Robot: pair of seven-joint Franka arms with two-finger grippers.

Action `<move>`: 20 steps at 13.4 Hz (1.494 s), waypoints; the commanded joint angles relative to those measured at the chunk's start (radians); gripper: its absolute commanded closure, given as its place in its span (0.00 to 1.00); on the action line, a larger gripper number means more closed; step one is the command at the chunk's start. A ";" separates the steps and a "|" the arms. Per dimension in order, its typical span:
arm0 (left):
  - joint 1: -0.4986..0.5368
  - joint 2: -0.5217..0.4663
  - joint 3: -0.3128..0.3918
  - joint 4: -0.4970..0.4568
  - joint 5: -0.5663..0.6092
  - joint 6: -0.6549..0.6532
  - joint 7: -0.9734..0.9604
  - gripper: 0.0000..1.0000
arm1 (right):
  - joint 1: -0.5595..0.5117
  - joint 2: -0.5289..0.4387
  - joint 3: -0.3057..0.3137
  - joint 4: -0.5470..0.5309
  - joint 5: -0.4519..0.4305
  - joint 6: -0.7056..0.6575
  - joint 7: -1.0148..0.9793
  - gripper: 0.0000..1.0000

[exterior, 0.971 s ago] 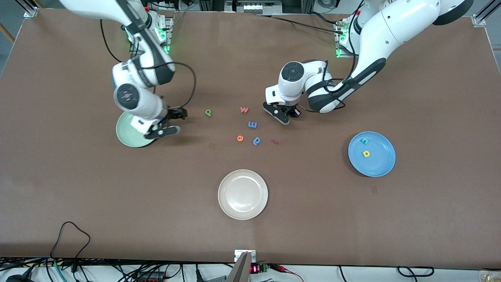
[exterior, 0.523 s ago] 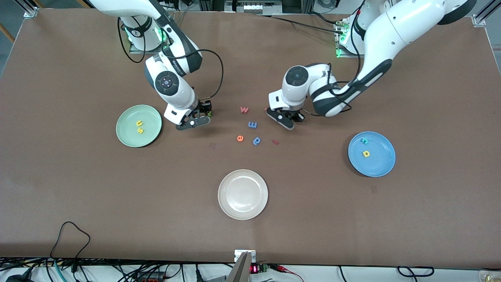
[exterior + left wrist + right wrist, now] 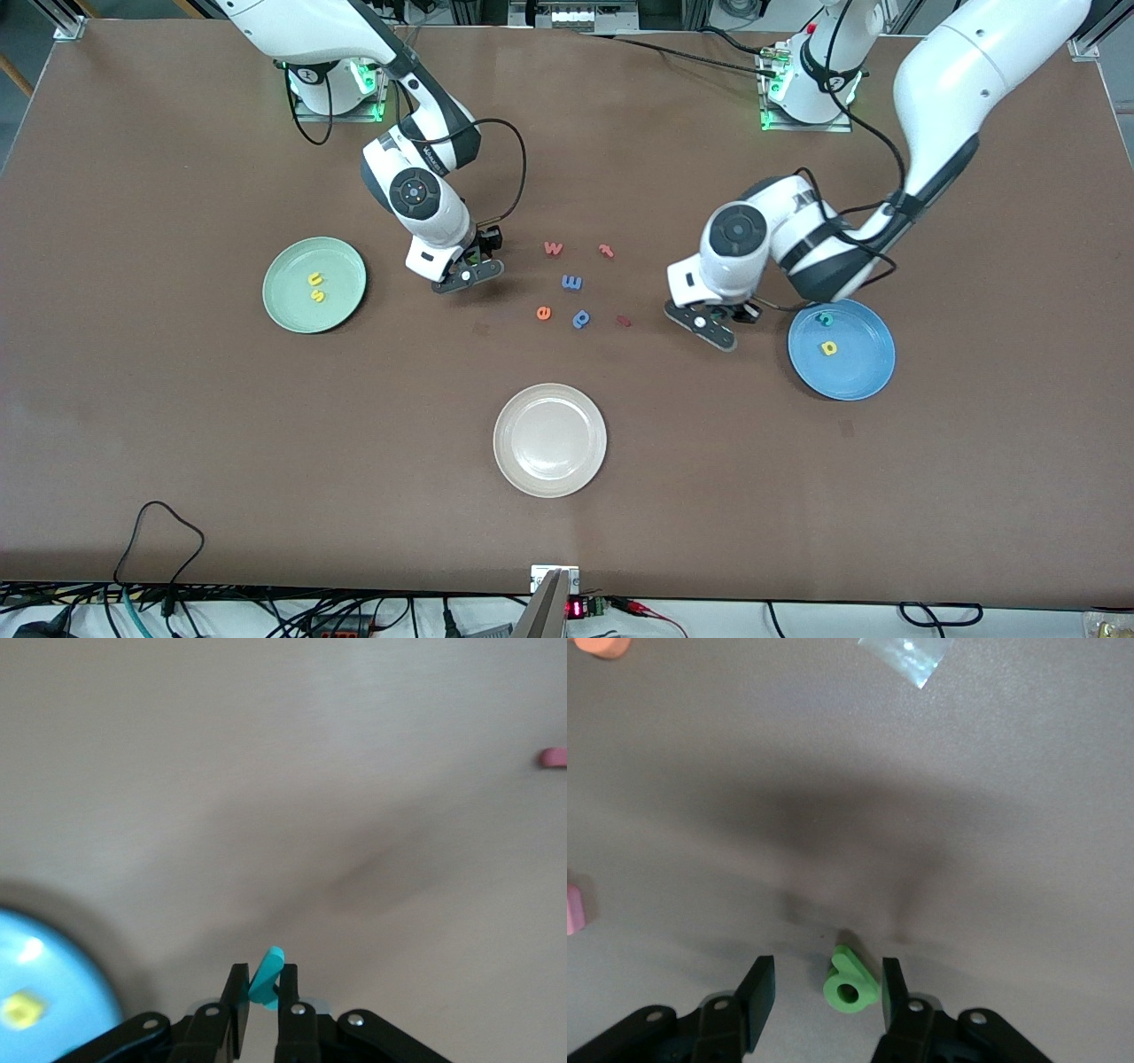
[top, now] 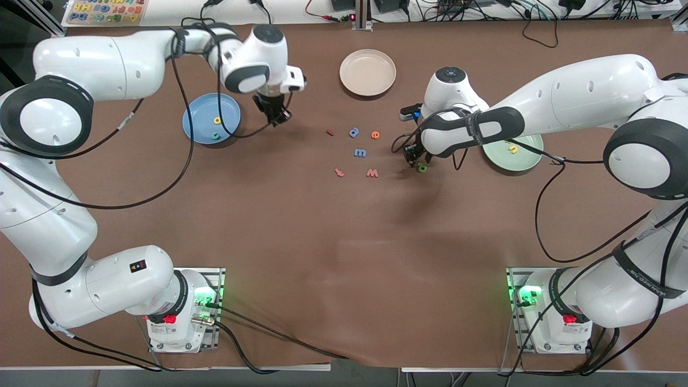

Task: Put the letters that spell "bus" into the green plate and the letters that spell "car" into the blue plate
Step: 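Drop the t on the blue plate while the right gripper grasps green letter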

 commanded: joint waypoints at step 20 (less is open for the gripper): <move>0.300 0.013 -0.112 0.488 -0.160 -0.630 0.321 0.00 | 0.002 0.008 -0.037 -0.024 -0.038 0.002 0.007 1.00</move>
